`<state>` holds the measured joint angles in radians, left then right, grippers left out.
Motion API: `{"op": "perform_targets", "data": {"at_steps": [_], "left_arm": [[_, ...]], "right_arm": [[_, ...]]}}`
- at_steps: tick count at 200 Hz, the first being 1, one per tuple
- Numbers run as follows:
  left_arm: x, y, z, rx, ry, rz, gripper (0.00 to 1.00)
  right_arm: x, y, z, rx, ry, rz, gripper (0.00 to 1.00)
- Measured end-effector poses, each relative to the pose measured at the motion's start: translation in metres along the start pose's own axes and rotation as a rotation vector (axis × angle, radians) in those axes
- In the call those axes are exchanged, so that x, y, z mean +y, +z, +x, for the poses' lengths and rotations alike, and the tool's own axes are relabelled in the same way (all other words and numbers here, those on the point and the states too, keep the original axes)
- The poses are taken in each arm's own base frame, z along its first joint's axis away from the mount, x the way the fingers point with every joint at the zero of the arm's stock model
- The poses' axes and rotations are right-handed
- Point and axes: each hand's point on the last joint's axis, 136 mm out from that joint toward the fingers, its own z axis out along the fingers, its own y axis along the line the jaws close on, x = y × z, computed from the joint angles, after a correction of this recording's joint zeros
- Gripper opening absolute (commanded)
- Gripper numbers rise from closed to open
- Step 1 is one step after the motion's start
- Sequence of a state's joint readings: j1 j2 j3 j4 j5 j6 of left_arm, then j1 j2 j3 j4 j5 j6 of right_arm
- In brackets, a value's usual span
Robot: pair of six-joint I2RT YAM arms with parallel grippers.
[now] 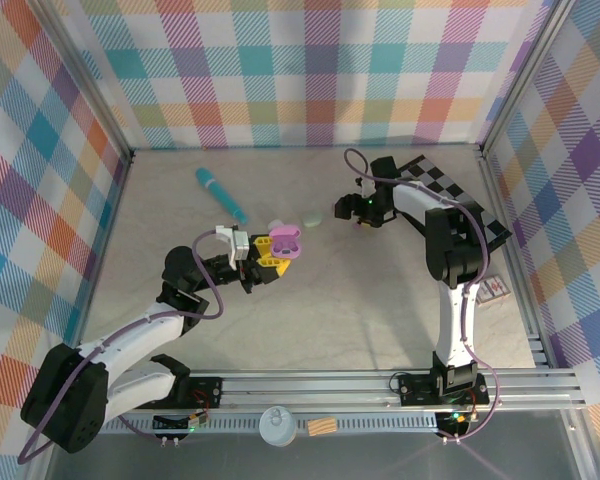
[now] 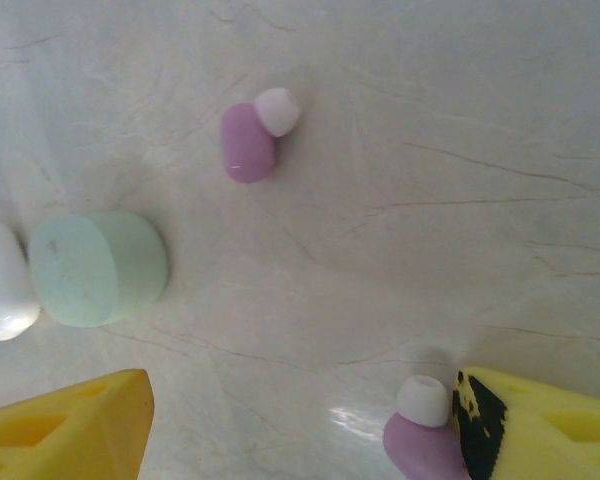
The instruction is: Insert the wireless bluetooth earbuds into the charging case
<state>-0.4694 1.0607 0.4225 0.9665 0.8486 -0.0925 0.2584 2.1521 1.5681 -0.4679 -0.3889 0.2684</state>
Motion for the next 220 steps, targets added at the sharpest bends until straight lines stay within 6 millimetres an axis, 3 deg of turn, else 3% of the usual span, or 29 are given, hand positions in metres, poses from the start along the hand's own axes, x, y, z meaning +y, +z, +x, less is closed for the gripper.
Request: {"op": "perform_targets", "data": {"at_steps": [31, 69, 98, 140, 183, 220], "left_arm": [[0.001, 0.000, 0.001, 0.003, 0.000, -0.002, 0.33], [0.000, 0.000, 0.001, 0.003, 0.000, -0.001, 0.33], [0.000, 0.000, 0.001, 0.003, 0.000, -0.001, 0.33], [0.000, 0.000, 0.000, 0.002, 0.002, -0.001, 0.33], [-0.001, 0.000, 0.000, 0.002, 0.002, 0.003, 0.33], [-0.001, 0.000, 0.001, 0.004, 0.000, 0.005, 0.33]], "right_arm": [[0.009, 0.001, 0.004, 0.017, -0.025, -0.045, 0.79], [0.006, 0.003, 0.010, 0.027, -0.042, -0.041, 0.78], [0.001, -0.009, 0.013, -0.013, -0.025, 0.005, 0.76], [0.004, -0.038, 0.017, -0.155, 0.175, 0.008, 0.69], [-0.011, -0.019, 0.049, -0.150, 0.451, -0.040, 0.56], [-0.010, -0.015, 0.041, -0.171, 0.518, -0.072, 0.51]]}}
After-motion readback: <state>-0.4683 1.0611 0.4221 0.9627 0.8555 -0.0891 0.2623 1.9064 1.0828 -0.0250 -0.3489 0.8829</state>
